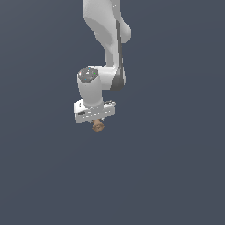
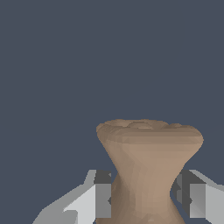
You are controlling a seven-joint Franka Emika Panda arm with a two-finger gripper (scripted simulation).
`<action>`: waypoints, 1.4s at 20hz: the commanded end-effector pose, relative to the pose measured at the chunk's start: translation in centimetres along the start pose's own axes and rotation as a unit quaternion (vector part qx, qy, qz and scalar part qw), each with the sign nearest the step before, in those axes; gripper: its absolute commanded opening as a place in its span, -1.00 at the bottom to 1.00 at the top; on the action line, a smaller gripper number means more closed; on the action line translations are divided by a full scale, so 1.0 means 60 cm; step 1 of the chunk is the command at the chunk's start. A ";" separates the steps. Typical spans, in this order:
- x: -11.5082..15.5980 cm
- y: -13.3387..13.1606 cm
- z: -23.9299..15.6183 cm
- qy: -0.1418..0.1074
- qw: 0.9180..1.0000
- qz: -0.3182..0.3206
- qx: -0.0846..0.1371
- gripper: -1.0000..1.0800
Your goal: Pick up the object and move it to a goal position.
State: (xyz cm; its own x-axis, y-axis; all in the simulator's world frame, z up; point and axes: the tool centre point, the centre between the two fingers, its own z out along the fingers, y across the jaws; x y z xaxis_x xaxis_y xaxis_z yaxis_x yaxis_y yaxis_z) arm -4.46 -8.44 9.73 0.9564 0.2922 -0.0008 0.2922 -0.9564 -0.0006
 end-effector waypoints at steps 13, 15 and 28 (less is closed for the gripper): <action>-0.056 -0.011 -0.233 0.000 1.000 0.000 0.000 -1.00; -0.064 -0.013 -0.269 0.000 1.000 0.000 0.000 -1.00; -0.100 -0.017 -0.440 0.001 1.000 0.000 0.000 -1.00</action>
State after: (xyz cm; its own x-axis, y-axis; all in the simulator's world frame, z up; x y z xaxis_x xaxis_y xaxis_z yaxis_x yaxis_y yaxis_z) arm -10.28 -9.18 35.29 0.9566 0.2916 0.0015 0.2916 -0.9566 0.0000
